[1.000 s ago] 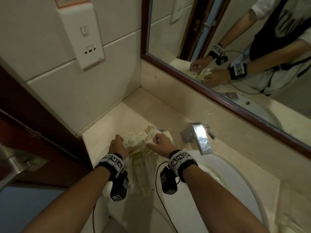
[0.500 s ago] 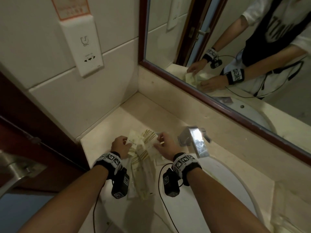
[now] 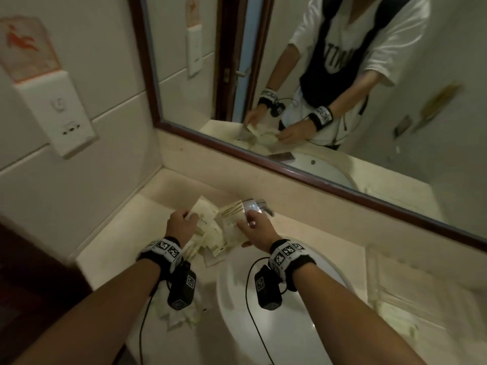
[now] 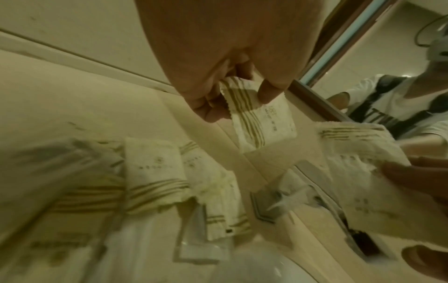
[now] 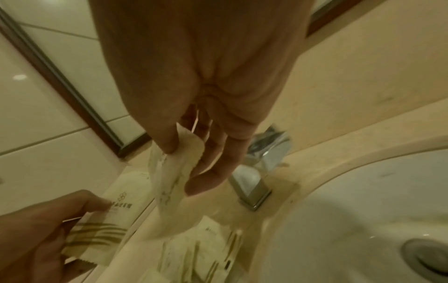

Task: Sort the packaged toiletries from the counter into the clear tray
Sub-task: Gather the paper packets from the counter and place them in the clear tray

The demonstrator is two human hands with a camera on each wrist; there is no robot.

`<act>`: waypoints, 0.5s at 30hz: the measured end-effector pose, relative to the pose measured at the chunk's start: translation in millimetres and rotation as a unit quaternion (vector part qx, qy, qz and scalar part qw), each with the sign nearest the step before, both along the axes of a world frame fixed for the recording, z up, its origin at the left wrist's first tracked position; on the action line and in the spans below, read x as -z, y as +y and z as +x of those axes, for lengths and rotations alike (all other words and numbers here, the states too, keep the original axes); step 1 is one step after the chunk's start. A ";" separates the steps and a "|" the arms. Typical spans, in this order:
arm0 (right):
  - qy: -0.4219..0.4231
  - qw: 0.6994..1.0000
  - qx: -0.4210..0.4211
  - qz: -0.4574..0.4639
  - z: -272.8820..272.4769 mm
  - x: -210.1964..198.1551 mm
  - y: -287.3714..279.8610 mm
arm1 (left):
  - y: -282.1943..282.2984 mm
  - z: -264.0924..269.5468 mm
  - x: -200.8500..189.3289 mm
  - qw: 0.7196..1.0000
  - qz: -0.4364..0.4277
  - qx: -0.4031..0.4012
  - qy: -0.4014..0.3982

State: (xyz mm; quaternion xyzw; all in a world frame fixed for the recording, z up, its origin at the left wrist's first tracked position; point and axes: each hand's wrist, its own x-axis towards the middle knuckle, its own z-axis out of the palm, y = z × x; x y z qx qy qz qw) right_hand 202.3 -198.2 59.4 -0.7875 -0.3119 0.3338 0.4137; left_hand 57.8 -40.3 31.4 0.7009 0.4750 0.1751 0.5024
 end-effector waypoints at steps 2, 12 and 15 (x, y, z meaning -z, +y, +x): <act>0.002 0.999 0.031 0.009 8.5 -7.2 -25.5 | -16.9 16.3 -10.2 1.000 -0.005 0.015 -0.006; 0.012 0.981 0.186 0.062 51.0 -30.8 -187.6 | -143.2 104.0 -33.5 0.978 0.013 0.207 -0.026; 0.011 0.969 0.241 0.060 60.5 -31.4 -239.9 | -189.1 123.1 -38.8 0.968 0.027 0.249 -0.025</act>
